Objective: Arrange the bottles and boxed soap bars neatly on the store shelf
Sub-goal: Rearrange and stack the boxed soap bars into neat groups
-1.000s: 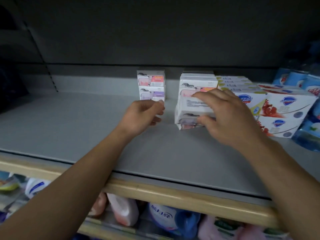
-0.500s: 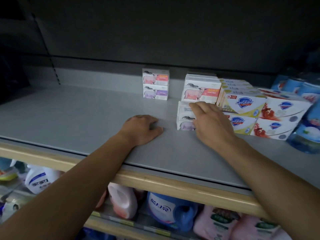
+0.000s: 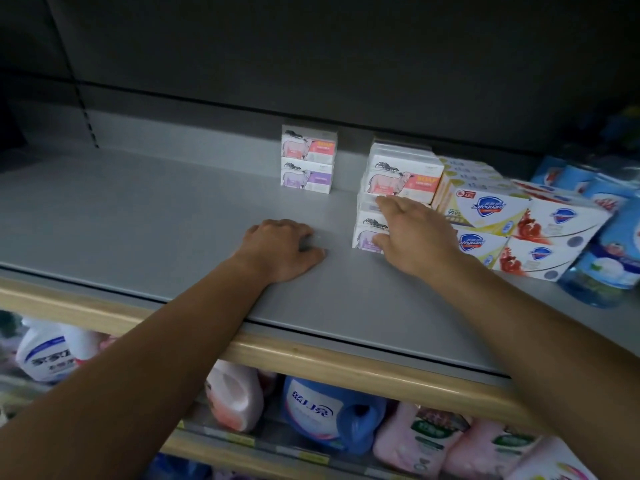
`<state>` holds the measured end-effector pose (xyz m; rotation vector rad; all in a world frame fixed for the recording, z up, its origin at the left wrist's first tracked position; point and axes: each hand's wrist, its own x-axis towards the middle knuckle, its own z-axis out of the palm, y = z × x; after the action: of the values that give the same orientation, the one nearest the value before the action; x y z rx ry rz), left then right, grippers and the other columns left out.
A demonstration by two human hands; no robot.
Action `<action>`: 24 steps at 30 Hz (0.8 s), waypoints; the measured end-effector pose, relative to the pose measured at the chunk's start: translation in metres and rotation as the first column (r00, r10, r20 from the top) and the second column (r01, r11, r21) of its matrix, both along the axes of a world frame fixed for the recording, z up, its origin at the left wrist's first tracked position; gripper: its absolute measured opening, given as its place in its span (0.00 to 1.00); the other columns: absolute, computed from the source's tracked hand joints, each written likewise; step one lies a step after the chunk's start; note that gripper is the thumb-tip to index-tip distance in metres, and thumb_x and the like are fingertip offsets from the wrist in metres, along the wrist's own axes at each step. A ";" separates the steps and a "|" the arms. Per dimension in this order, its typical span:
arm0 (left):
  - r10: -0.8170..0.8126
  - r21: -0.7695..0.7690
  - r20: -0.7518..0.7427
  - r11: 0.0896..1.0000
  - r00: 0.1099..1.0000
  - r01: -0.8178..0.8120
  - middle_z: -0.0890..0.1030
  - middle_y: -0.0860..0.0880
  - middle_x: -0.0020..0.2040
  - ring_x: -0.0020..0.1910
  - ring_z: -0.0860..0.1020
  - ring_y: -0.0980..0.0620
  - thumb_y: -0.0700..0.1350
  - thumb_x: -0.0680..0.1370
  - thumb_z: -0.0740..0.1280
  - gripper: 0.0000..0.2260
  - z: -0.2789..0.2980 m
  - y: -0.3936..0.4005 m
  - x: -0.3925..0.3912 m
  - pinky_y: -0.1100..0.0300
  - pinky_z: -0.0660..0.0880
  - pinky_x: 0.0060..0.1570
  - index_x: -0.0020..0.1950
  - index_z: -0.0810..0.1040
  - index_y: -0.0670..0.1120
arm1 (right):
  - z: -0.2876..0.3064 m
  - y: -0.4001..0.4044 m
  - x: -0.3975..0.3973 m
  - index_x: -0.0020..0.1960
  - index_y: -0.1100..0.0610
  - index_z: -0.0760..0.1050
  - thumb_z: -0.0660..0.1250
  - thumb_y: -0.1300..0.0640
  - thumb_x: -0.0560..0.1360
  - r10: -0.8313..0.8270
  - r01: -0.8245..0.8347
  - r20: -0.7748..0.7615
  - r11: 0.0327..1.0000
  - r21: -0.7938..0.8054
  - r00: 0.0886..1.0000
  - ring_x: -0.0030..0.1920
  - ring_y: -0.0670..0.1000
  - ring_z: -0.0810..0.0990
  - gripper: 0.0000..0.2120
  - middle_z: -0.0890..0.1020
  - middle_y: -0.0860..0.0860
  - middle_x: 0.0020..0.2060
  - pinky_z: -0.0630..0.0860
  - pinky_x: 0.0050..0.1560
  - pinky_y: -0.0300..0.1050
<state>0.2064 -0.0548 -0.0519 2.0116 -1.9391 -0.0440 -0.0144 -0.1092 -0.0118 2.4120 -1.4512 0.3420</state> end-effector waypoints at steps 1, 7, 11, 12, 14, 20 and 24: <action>0.001 0.003 0.003 1.000 1.000 -0.001 0.74 0.51 0.69 0.69 0.70 0.46 0.67 0.74 0.59 0.26 0.000 0.000 0.000 0.49 0.64 0.69 0.67 0.73 0.55 | 0.000 -0.002 0.002 0.77 0.55 0.58 0.63 0.45 0.79 -0.007 0.007 -0.008 1.000 -0.001 1.000 0.73 0.56 0.65 0.32 0.67 0.53 0.74 0.63 0.70 0.51; -0.004 0.001 0.010 1.000 1.000 0.004 0.73 0.51 0.70 0.70 0.69 0.46 0.66 0.75 0.60 0.26 0.000 0.000 0.001 0.49 0.64 0.70 0.69 0.72 0.55 | -0.003 -0.007 0.001 0.77 0.54 0.56 0.63 0.45 0.79 0.009 -0.009 -0.005 1.000 0.006 1.000 0.73 0.56 0.62 0.32 0.63 0.51 0.75 0.58 0.72 0.53; -0.007 -0.003 0.008 1.000 1.000 0.007 0.73 0.51 0.70 0.70 0.69 0.46 0.66 0.75 0.60 0.25 0.000 0.001 0.001 0.50 0.64 0.70 0.69 0.72 0.56 | -0.004 -0.007 -0.003 0.78 0.56 0.56 0.65 0.48 0.79 0.007 -0.009 -0.046 0.999 -0.031 0.999 0.74 0.56 0.61 0.33 0.64 0.53 0.75 0.54 0.73 0.50; -0.008 0.002 0.009 1.000 1.000 0.008 0.73 0.51 0.70 0.70 0.68 0.46 0.66 0.75 0.60 0.26 0.000 0.001 0.001 0.49 0.63 0.70 0.69 0.72 0.56 | -0.005 -0.006 -0.003 0.78 0.57 0.55 0.65 0.48 0.79 -0.007 0.004 -0.053 0.999 -0.042 0.999 0.74 0.56 0.61 0.33 0.64 0.54 0.75 0.53 0.74 0.50; -0.009 0.005 0.005 1.000 1.000 0.009 0.73 0.51 0.70 0.70 0.69 0.46 0.66 0.75 0.59 0.26 0.000 0.001 0.001 0.49 0.64 0.70 0.69 0.72 0.56 | -0.007 -0.006 -0.003 0.78 0.57 0.54 0.65 0.48 0.79 -0.022 0.020 -0.047 0.999 -0.049 0.999 0.74 0.56 0.61 0.34 0.64 0.54 0.75 0.53 0.74 0.51; -0.008 -0.007 -0.006 1.000 1.000 0.008 0.74 0.51 0.69 0.69 0.69 0.46 0.66 0.75 0.60 0.25 0.000 0.001 0.000 0.49 0.65 0.69 0.69 0.72 0.56 | -0.012 -0.006 -0.004 0.78 0.53 0.56 0.64 0.48 0.79 0.001 -0.003 -0.035 0.997 -0.076 0.999 0.73 0.56 0.62 0.32 0.65 0.52 0.74 0.52 0.74 0.53; -0.001 -0.009 -0.005 1.000 1.000 0.001 0.74 0.51 0.69 0.69 0.69 0.46 0.65 0.75 0.60 0.25 0.001 0.002 -0.001 0.49 0.65 0.69 0.69 0.72 0.56 | -0.012 -0.006 -0.002 0.78 0.52 0.57 0.64 0.47 0.79 0.005 -0.008 -0.024 0.996 -0.086 1.000 0.74 0.56 0.62 0.31 0.65 0.51 0.74 0.51 0.75 0.53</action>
<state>0.2050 -0.0528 -0.0509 2.0027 -1.9341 -0.0405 -0.0167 -0.1157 -0.0239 2.3455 -1.3900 0.3682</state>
